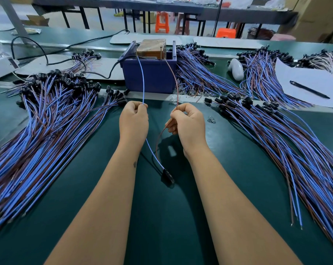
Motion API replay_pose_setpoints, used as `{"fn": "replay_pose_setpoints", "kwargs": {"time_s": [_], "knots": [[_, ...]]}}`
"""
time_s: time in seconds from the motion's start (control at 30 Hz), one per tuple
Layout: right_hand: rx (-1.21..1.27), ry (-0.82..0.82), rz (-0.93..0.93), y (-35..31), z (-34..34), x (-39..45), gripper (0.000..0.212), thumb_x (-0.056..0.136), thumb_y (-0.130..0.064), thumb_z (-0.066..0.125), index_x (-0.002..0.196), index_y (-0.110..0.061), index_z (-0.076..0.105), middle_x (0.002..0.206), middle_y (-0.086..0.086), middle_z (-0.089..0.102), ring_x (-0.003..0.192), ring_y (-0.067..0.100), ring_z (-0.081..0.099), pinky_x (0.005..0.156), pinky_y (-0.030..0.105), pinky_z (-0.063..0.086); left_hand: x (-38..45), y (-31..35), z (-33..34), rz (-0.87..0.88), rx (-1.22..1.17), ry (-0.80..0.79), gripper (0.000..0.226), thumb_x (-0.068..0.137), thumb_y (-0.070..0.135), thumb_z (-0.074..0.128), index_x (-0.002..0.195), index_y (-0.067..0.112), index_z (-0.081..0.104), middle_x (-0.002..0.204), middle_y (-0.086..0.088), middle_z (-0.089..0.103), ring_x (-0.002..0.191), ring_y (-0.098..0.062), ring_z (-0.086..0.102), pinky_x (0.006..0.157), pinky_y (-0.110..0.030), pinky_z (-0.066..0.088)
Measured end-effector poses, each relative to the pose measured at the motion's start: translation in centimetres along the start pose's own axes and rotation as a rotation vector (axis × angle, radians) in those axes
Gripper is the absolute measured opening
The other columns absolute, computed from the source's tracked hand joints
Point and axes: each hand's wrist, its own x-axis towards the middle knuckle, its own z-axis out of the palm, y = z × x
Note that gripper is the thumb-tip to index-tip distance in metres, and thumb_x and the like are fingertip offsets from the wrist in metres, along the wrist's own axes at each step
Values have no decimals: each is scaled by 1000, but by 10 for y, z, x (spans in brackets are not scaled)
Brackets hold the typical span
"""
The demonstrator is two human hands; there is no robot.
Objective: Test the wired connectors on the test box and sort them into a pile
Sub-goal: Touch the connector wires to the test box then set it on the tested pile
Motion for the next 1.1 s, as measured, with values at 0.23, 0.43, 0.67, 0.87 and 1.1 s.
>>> {"fn": "replay_pose_setpoints", "kwargs": {"time_s": [0.23,0.43,0.67,0.87,1.1], "knots": [[-26,-20,-3,0,0,0,18,85,-1,53,73,-13,57,54,5,59,47,12,55,46,18,42,0,0,1,1,0,-2,20,94,15,40,86,24,56,63,6,49,40,-2,36,38,-15,31],[-34,-20,1,1,1,0,20,85,-2,52,71,-16,56,54,5,59,46,13,54,45,18,41,-1,2,0,6,-6,-5,21,94,13,40,87,23,56,61,7,48,38,-1,34,38,-14,30],[-9,-15,8,0,1,0,19,86,0,51,75,-14,56,60,9,61,45,9,54,44,16,41,-1,3,-2,-23,-36,67,19,95,16,39,88,25,53,62,8,44,41,-4,33,41,-18,29],[-10,-16,9,-1,1,-1,17,87,0,51,76,-12,56,61,11,61,44,7,54,44,16,41,-2,4,-4,-34,-63,122,18,97,17,38,88,24,53,65,7,46,39,-2,33,38,-15,29],[-5,-16,15,-1,1,-1,18,87,1,51,76,-12,56,60,10,61,44,8,54,44,17,41,-1,7,-7,-64,-118,207,20,97,17,37,87,23,53,67,5,46,50,-8,35,44,-20,31]]}}
